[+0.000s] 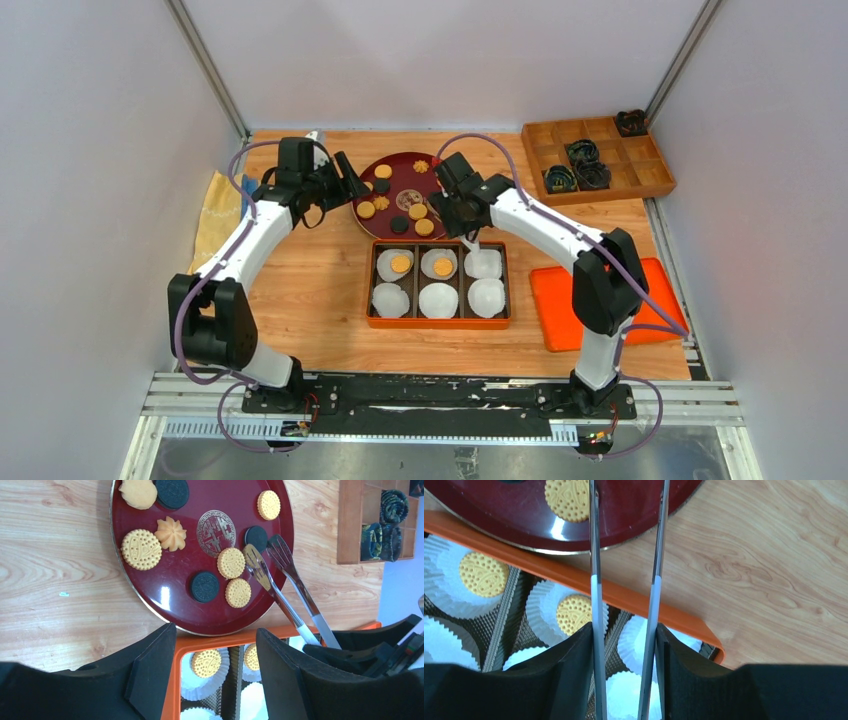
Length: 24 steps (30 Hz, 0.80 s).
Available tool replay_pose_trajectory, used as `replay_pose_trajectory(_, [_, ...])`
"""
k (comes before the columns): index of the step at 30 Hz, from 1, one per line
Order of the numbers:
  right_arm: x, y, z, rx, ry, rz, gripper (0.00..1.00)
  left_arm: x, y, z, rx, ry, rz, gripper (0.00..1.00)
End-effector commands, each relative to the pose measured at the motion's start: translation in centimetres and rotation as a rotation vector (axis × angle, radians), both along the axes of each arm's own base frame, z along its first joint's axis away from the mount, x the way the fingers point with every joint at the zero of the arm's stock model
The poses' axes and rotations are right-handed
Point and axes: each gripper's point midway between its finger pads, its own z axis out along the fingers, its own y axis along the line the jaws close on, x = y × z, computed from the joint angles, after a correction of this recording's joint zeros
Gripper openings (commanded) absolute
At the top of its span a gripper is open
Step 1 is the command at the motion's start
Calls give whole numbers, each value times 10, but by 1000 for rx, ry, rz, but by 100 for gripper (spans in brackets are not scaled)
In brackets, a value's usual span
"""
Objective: Pack the cookies
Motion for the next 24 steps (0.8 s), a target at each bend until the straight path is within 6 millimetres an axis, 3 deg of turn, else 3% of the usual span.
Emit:
replay_pose_trajectory(1, [18,6,-6,-3,-1,-19,48,5,-3,3,1,-15,-16,66])
replay_pose_trajectory(9, [34,7,-13,-11,2,-43,44,4,-4,3,-1,-16,-19,66])
replay_pose_trajectory(11, [35,7,-12,-10,-1,-47,37,4,-4,2,-1,-15,-20,66])
replay_pose_trajectory(12, [35,6,-12,-9,1,-46,27,4,-4,2,-1,-15,-21,65])
replay_pose_trajectory(14, [32,7,-7,2,-1,-42,17,4,-4,2,-2,-14,-23,65])
replay_pose_trajectory(17, [27,4,9,24,-24,-40,9,3,-4,4,0,-17,-23,65])
replay_pose_trajectory(24, [14,-9,59,85,-116,-51,5,1,-4,10,-6,-32,-21,65])
